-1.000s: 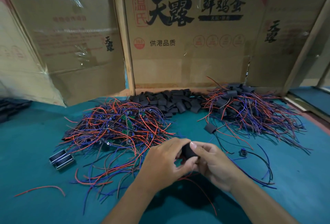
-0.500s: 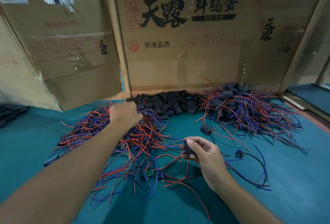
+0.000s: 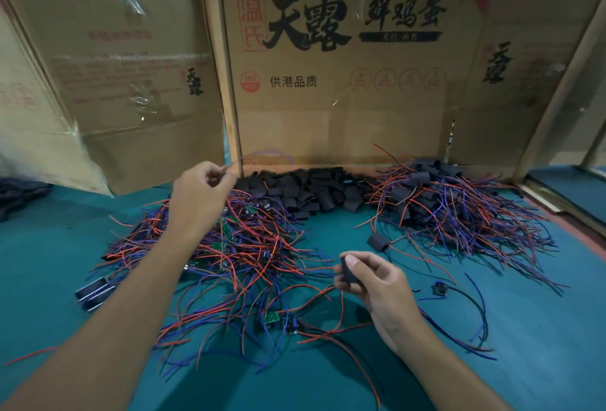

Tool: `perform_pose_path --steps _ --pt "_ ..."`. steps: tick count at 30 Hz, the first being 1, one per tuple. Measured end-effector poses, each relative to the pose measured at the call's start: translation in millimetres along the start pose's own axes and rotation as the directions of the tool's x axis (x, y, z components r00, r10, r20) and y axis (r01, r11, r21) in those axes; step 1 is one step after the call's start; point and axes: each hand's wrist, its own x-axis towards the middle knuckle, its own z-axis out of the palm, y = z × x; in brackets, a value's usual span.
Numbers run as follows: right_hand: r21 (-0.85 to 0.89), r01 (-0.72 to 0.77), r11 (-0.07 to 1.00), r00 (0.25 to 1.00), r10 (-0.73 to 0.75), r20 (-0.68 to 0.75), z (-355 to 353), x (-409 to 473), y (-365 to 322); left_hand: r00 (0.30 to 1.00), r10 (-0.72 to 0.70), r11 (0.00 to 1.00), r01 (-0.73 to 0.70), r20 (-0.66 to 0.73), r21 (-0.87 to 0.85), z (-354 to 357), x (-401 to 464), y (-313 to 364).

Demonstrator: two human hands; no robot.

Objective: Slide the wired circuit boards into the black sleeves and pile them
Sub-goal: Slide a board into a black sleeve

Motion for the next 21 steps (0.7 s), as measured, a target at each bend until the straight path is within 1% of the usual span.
perform_pose_path --steps 1,2,4,7,11,12,14,15,16,18,19,21 --pt "0.024 -0.011 1.0 1.0 0.01 0.018 -1 0 -1 0.998 -0.038 0.989 0.029 -0.055 -0.143 -8 -13 1" --pt "0.042 -0.022 0.999 0.999 0.021 0.038 0 -1 -2 0.993 -0.091 0.961 0.068 -0.073 -0.269 -13 -26 1" --pt "0.042 -0.039 0.998 0.997 0.036 0.069 1 -2 -3 0.984 -0.176 0.879 0.143 -0.03 -0.454 -14 -55 2" --pt "0.003 -0.031 1.0 0.996 0.031 0.082 2 -3 -5 0.977 -0.208 0.778 0.195 0.047 -0.597 -8 -89 7" --pt "-0.054 -0.024 0.998 0.995 0.029 0.094 -3 -4 -9 0.959 -0.271 0.627 0.239 0.08 -0.742 -1 -104 11" --pt "-0.105 -0.009 0.994 0.995 0.019 0.094 -3 -4 -10 0.955 -0.284 0.603 0.249 0.088 -0.758 0 -105 12" --pt "-0.259 0.065 0.964 0.995 -0.044 0.085 -3 -4 -9 0.95 -0.299 0.571 0.258 0.095 -0.779 0 -106 13" --pt "-0.369 0.111 0.923 0.993 -0.088 0.08 -3 -4 -8 0.948 -0.305 0.561 0.258 0.093 -0.787 0 -106 14" --pt "-0.497 0.151 0.855 0.988 -0.125 0.086 -3 -4 -7 0.948 -0.307 0.558 0.254 0.088 -0.79 0 -106 14" --pt "-0.702 0.216 0.678 0.975 -0.188 0.119 -2 -7 -7 0.958 -0.28 0.58 0.226 0.069 -0.783 1 -107 15" --pt "-0.752 0.242 0.613 0.967 -0.219 0.132 -1 -9 -7 0.965 -0.255 0.602 0.207 0.06 -0.771 1 -107 15" --pt "-0.804 0.295 0.516 0.945 -0.283 0.166 2 -13 -9 0.976 -0.208 0.643 0.182 0.059 -0.744 2 -107 16"
